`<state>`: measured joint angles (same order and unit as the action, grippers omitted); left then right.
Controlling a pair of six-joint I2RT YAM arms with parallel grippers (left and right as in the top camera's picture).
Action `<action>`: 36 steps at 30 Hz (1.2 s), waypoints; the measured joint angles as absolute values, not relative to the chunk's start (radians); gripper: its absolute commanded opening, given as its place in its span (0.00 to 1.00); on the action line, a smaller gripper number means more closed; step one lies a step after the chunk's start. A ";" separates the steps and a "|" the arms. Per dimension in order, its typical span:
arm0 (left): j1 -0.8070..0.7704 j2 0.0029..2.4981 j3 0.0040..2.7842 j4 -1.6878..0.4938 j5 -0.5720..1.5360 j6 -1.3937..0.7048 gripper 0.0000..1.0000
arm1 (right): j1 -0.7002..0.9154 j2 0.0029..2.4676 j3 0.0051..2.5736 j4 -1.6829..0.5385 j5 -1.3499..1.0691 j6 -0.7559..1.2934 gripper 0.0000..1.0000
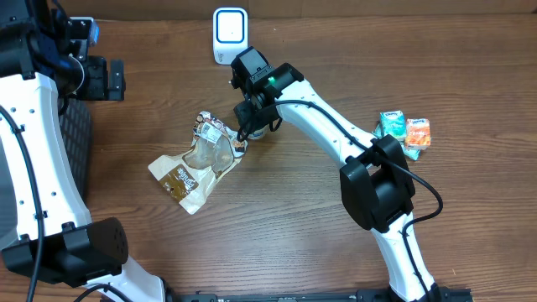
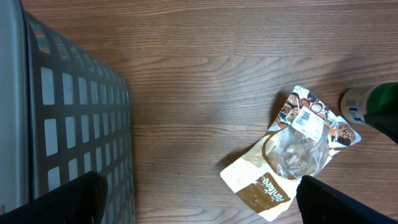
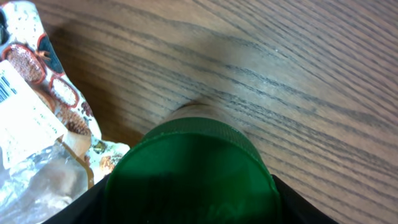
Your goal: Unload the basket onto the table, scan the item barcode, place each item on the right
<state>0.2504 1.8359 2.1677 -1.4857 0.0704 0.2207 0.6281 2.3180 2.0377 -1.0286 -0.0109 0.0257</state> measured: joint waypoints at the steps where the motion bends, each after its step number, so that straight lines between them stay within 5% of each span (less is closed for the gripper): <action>1: 0.250 1.836 2.168 -1.486 0.070 0.221 1.00 | 0.628 2.318 2.038 -1.029 -0.010 0.024 0.57; 12: 0.250 1.836 2.168 -1.486 0.071 0.221 0.99 | 0.609 2.317 2.126 -1.188 -0.008 -0.094 0.58; 21: 0.250 1.836 2.168 -1.486 0.070 0.220 0.99 | 0.609 2.205 2.179 -1.352 -0.067 -0.492 0.59; 30: 0.250 1.836 2.168 -1.486 0.070 0.220 0.99 | 0.581 2.198 2.171 -1.342 -0.138 -0.707 0.73; 36: 0.250 1.836 2.168 -1.486 0.071 0.221 1.00 | 0.533 2.198 2.069 -1.258 -0.183 -0.772 0.74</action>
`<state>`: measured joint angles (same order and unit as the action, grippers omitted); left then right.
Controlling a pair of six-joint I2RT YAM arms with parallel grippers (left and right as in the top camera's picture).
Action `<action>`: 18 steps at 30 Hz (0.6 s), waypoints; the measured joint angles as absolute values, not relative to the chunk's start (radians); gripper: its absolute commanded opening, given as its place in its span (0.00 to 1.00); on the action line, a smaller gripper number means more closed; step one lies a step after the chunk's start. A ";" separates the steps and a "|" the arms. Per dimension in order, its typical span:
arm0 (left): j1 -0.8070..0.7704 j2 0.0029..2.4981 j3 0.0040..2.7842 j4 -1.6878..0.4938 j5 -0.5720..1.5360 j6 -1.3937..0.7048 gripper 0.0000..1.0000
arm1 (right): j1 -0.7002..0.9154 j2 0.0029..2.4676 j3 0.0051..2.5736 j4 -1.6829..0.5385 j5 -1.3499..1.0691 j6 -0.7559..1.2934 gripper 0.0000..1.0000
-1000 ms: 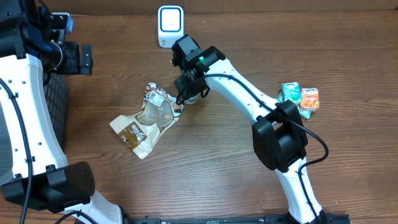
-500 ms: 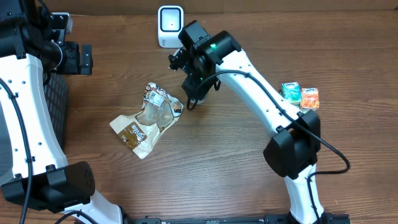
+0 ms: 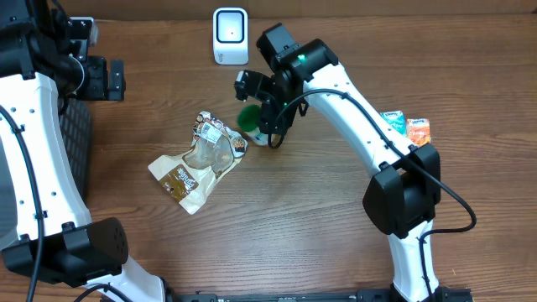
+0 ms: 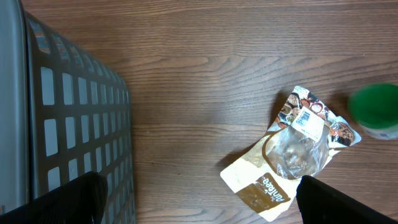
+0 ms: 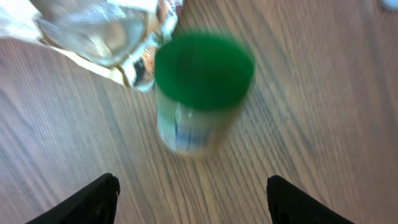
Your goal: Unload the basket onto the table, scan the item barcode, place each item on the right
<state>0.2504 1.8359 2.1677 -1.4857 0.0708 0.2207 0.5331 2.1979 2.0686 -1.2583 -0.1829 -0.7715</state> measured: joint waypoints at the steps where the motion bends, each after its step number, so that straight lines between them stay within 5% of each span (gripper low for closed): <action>1: 0.250 1.836 2.168 -1.486 0.070 0.221 1.00 | 0.526 2.198 2.050 -1.249 -0.186 -0.775 0.74; 10: 0.250 1.836 2.168 -1.486 0.070 0.221 0.99 | 0.478 2.198 1.956 -1.144 -0.214 -0.722 0.89; 18: 0.250 1.836 2.168 -1.486 0.071 0.221 1.00 | 0.477 2.198 1.956 -0.905 -0.226 -0.293 0.88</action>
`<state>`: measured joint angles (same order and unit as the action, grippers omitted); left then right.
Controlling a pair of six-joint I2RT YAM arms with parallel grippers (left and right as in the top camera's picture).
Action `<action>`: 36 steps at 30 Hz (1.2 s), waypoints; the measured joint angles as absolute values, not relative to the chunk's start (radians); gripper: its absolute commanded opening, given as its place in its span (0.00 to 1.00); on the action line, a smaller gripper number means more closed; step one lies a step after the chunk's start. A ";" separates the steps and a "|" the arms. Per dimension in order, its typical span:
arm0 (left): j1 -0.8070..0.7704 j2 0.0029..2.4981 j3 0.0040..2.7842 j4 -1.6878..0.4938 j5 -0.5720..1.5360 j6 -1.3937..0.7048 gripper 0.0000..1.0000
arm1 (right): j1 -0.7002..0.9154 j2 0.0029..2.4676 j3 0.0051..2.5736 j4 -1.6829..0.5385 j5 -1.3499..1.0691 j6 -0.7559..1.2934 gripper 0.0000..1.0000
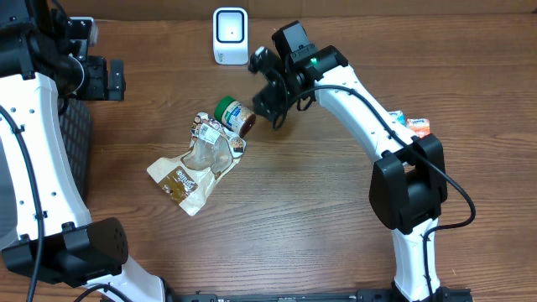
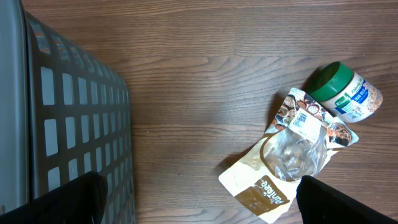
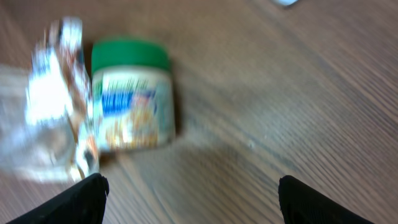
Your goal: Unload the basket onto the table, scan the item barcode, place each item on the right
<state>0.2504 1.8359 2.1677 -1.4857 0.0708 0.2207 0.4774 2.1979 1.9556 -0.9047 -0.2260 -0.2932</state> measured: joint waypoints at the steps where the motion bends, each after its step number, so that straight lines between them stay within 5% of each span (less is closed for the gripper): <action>1: 0.250 1.836 2.168 -1.486 0.070 0.221 1.00 | 0.477 2.198 1.956 -0.896 -0.227 -0.271 0.88; 6: 0.250 1.836 2.168 -1.486 0.071 0.221 1.00 | 0.482 2.198 1.956 -0.790 -0.229 -0.148 0.93; 23: 0.250 1.836 2.168 -1.486 0.071 0.221 1.00 | 0.642 2.326 1.956 -0.621 -0.202 -0.222 0.93; 36: 0.250 1.836 2.168 -1.486 0.071 0.221 1.00 | 0.622 2.379 1.956 -0.623 -0.179 -0.259 0.72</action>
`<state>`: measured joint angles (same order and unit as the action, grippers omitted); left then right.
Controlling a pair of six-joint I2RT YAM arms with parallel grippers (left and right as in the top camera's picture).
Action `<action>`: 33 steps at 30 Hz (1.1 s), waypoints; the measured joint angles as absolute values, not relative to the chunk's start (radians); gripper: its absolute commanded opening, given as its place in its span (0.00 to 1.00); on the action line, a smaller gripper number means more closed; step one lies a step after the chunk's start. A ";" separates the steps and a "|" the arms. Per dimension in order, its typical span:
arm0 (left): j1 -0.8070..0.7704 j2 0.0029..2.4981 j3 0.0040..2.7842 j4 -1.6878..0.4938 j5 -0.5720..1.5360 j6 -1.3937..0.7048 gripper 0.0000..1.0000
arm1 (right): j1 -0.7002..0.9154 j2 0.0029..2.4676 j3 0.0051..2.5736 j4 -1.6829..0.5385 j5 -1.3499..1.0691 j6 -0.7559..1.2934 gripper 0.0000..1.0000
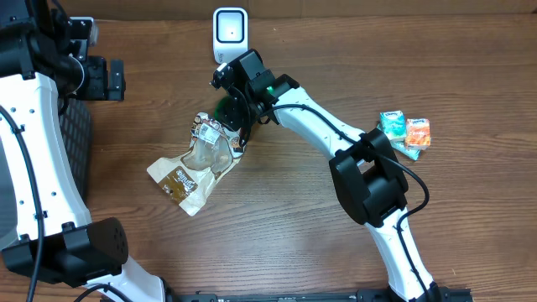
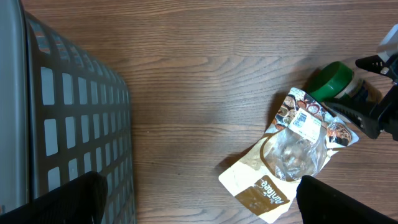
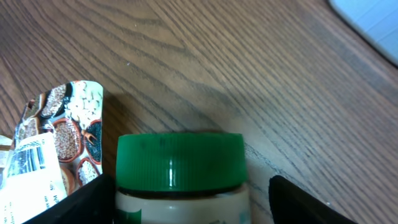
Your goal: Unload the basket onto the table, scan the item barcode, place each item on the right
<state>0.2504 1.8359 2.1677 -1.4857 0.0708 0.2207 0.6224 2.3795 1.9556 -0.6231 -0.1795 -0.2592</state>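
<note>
A small jar with a green lid [image 3: 180,160] lies on its side on the wooden table, its lid [image 1: 222,106] next to the top of a brown and white snack pouch [image 1: 195,159]. My right gripper [image 3: 186,202] is down at the jar, open, one finger on each side of its body, with a gap at the right finger. The white barcode scanner [image 1: 229,35] stands at the table's far edge, just behind. My left gripper [image 2: 199,190] hangs open and empty high over the left side. In the left wrist view the jar's lid [image 2: 329,79] shows beside the pouch [image 2: 292,155].
A dark mesh basket [image 2: 68,124] stands at the table's left edge under the left arm. A teal pack [image 1: 391,124] and an orange pack [image 1: 418,132] lie at the right.
My right gripper was open to the right of the lying jar, clear of it. Now it is down over the jar with its fingers on both sides. Jar, pouch and left arm have kept their places.
My right gripper was first shut on the upright jar beside the pouch. Then it was open above the jar. After that the jar lay on its side against the pouch with the gripper off to the right. Now the open fingers flank the lying jar.
</note>
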 measured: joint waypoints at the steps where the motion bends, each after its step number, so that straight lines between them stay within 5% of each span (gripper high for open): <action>1: 0.250 1.836 2.168 -1.486 0.070 0.221 0.99 | 0.622 2.383 1.956 -0.624 -0.179 -0.259 0.72; 23: 0.250 1.836 2.168 -1.486 0.070 0.220 0.99 | 0.604 2.409 2.014 -0.722 -0.183 -0.262 0.56; 33: 0.250 1.836 2.168 -1.486 0.070 0.221 0.99 | 0.583 2.288 2.057 -0.866 -0.389 -0.263 0.54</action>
<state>0.2504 1.8359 2.1677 -1.4857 0.0704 0.2207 0.5831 2.2883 2.0575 -0.8658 -0.3885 -0.2630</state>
